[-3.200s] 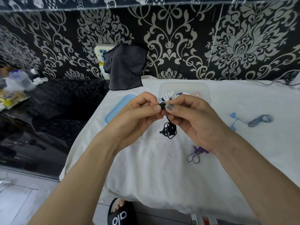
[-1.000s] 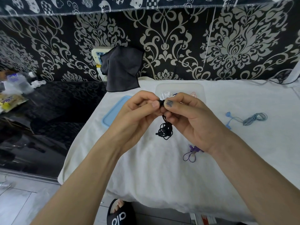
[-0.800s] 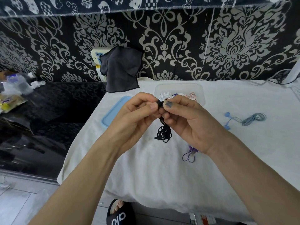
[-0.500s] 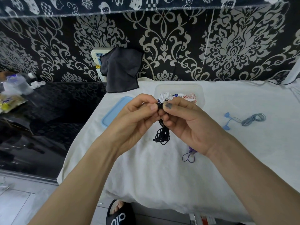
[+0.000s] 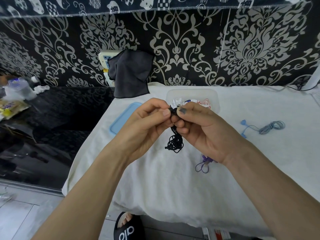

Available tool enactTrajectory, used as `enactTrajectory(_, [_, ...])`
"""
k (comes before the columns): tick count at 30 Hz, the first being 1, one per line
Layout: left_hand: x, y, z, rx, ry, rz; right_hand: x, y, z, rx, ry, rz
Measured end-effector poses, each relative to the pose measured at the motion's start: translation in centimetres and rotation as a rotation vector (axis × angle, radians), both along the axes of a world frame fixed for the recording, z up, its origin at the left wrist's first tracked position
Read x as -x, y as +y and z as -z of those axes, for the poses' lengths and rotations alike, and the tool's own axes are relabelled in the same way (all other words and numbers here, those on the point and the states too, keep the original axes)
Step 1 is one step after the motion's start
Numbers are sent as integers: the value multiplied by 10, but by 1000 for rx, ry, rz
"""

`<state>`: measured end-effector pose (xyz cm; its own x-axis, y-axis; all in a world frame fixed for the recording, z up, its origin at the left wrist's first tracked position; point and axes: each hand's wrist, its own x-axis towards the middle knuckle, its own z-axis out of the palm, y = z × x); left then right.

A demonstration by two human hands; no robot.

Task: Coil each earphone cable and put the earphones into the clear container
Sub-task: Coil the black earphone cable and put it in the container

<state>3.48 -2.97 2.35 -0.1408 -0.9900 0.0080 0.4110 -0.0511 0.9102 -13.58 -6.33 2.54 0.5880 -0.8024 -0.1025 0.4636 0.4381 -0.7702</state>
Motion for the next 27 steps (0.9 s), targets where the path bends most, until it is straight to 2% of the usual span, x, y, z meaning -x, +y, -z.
enactTrajectory(6, [-2, 2, -1, 24, -17, 70, 5, -4, -1, 63, 30, -53])
enactTrajectory(14, [2, 6, -2, 96, -84, 18, 8, -3, -3, 95, 83, -31])
enactTrajectory(27, [4, 7, -3, 42, -79, 18, 13, -5, -5, 226, 139, -26])
